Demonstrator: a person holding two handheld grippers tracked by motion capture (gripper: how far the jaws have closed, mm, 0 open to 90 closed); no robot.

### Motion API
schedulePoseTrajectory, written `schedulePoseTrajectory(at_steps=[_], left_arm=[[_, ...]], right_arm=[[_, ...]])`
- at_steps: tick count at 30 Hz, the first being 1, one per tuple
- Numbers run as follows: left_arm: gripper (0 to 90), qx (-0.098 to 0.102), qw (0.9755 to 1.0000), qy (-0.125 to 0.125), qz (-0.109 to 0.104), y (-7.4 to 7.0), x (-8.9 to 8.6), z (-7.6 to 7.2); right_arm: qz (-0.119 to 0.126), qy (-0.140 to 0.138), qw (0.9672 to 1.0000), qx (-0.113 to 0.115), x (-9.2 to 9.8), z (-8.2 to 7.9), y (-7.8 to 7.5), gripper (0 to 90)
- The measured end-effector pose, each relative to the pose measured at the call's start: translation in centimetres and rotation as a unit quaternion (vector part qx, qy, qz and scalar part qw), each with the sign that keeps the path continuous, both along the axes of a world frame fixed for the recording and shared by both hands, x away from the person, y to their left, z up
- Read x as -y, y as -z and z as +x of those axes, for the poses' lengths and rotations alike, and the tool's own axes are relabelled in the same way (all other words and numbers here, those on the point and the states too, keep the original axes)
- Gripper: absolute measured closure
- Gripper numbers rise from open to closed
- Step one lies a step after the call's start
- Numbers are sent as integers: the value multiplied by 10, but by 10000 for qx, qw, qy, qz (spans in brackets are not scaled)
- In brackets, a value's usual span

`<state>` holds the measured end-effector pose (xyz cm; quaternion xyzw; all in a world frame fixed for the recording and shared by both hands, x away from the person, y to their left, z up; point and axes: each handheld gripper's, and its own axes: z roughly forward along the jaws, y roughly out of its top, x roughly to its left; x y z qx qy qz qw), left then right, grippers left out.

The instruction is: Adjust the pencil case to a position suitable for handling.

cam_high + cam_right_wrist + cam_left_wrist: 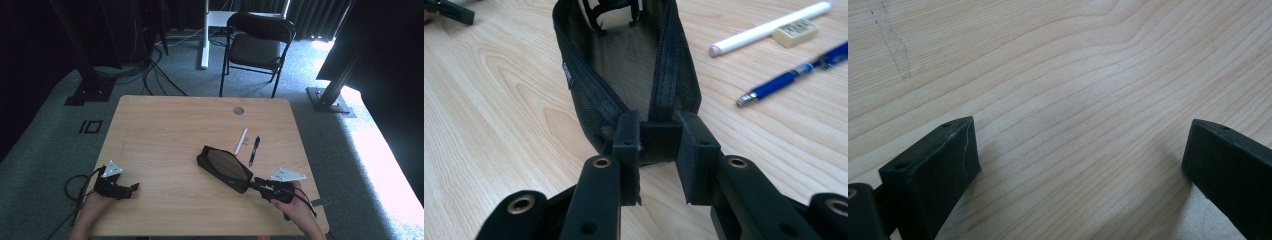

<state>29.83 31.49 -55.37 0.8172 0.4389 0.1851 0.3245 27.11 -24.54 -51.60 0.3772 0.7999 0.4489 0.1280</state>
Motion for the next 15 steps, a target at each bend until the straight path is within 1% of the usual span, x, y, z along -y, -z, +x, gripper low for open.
schedulePoseTrajectory(at_steps=[3,10,15], left_arm=[[21,0,10000,0,1,0,0,0],[21,2,10000,1,-1,0,0,0],[22,2,10000,-1,-1,0,0,0]], right_arm=[[-3,60,10000,-12,6,-3,0,728],[-25,82,10000,-51,16,-10,0,727],[19,172,9998,-46,24,-15,1,726]])
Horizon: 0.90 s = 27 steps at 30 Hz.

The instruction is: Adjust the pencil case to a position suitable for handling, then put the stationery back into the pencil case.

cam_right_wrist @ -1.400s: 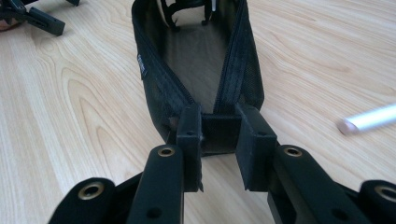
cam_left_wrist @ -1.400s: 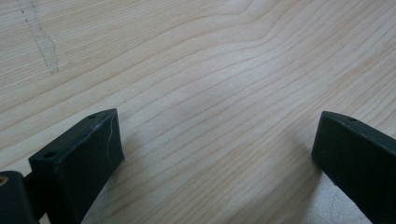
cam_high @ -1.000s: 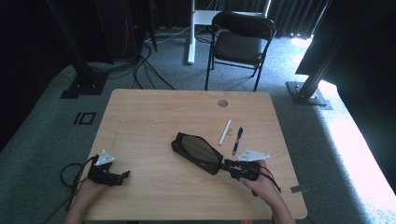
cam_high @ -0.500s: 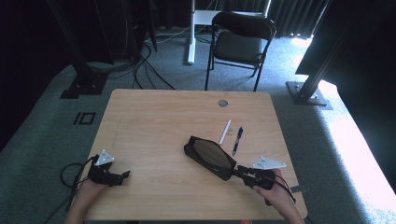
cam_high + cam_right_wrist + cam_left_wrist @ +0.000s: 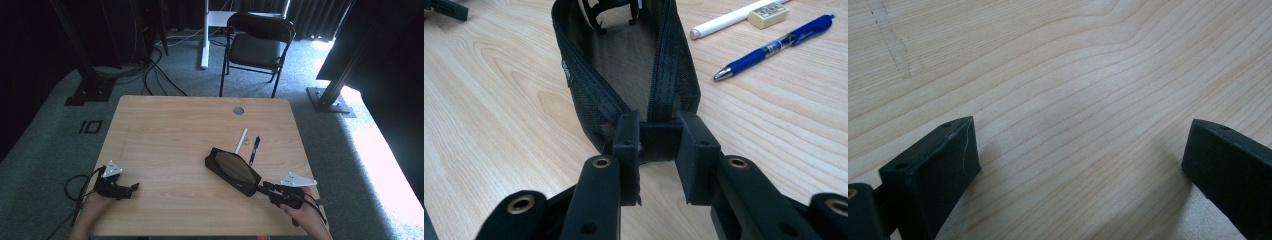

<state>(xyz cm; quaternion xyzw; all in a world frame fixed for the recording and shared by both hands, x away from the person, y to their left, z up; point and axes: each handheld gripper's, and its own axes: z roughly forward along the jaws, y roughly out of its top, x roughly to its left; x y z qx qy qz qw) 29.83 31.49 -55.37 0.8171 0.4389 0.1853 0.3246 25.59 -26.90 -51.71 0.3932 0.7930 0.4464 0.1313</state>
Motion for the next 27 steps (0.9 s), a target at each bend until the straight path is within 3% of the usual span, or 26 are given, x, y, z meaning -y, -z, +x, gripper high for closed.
schedulePoseTrajectory(at_steps=[3,6,10,19,27], left_arm=[[22,1,10000,0,0,0,0,0],[22,-2,10000,3,2,0,0,0],[21,-2,10000,3,2,0,0,0],[21,-3,10000,1,3,0,0,0],[21,-2,10000,0,3,0,0,0]], right_arm=[[9,47,10000,22,3,-1,-1,712],[40,2,10000,-34,4,-3,-3,627],[87,-8,10000,6,7,-6,-6,588],[113,177,9997,82,21,-5,-5,503],[379,514,9977,230,38,2,-8,432]])
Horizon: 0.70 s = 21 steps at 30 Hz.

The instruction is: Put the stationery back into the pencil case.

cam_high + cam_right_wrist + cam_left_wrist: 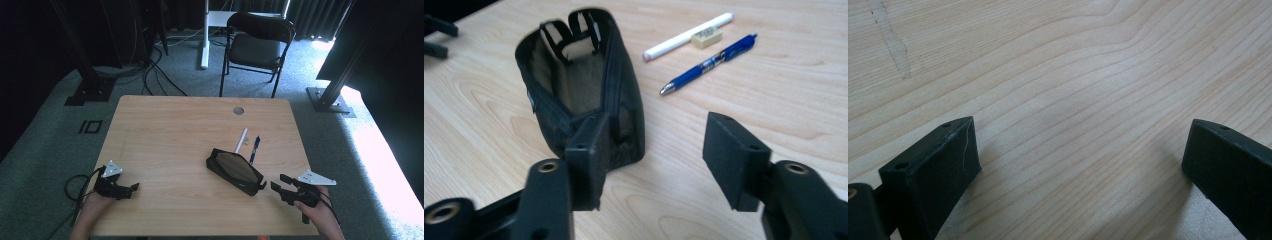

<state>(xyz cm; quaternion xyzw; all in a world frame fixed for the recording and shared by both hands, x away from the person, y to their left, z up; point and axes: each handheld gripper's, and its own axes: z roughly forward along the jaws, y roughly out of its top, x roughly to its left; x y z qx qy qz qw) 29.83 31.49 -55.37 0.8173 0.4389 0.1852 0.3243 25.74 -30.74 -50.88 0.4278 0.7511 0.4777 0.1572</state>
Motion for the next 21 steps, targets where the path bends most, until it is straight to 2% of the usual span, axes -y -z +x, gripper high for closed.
schedulePoseTrajectory(at_steps=[4,9,13,21], left_arm=[[21,3,10000,0,-1,0,0,0],[21,3,10000,2,-1,0,0,0],[21,4,10000,2,-1,0,0,0],[21,-2,10000,7,5,0,0,0]], right_arm=[[90,161,9998,87,8,3,-4,432],[209,235,9994,128,14,14,-10,422],[184,346,9992,110,15,28,-10,416],[71,715,9974,-22,12,67,3,412]])
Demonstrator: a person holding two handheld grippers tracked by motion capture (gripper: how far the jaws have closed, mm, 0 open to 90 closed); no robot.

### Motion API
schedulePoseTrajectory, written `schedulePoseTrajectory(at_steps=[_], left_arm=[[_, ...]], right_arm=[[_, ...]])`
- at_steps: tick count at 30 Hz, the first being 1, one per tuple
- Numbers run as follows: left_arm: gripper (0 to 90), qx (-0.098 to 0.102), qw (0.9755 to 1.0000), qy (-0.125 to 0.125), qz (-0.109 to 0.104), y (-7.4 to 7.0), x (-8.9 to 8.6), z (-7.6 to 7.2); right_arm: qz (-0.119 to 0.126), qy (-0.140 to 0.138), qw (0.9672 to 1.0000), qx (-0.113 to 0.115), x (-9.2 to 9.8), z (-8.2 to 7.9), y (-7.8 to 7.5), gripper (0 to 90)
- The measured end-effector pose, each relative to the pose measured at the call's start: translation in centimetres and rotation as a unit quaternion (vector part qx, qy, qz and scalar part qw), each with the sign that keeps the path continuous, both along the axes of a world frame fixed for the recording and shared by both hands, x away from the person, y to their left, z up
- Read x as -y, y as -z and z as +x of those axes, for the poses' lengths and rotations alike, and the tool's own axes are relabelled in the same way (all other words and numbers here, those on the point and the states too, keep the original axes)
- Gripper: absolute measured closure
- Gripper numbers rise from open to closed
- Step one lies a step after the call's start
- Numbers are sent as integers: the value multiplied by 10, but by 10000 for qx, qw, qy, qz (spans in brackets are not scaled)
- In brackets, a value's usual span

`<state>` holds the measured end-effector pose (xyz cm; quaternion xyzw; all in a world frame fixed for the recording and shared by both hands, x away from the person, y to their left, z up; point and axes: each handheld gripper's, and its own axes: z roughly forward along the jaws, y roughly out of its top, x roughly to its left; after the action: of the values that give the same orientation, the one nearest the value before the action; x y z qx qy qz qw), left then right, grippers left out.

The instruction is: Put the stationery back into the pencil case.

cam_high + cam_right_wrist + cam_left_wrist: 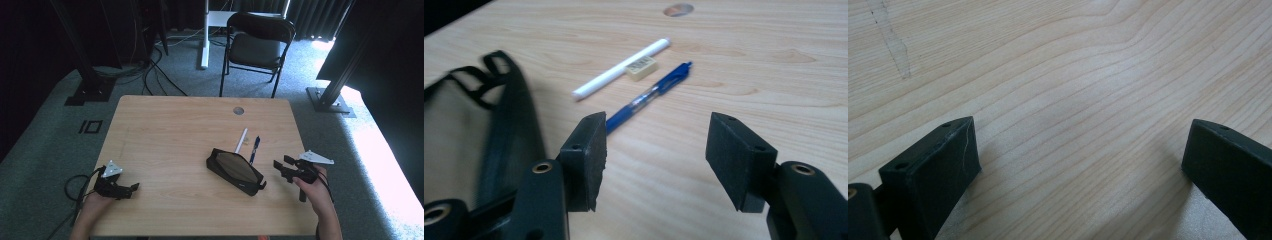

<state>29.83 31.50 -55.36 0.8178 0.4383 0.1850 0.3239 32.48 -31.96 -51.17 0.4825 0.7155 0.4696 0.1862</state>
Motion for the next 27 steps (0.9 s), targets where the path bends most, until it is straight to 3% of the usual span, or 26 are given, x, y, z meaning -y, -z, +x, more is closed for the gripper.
schedulePoseTrajectory(at_steps=[13,22,27], left_arm=[[21,-3,10000,3,3,0,0,0],[21,-1,10000,1,1,0,0,0],[21,-2,10000,-2,-1,0,0,0]], right_arm=[[-271,25,9994,-220,-32,53,14,412],[-256,79,9988,-420,-53,76,23,404],[-493,192,9974,-487,-64,84,28,405]])
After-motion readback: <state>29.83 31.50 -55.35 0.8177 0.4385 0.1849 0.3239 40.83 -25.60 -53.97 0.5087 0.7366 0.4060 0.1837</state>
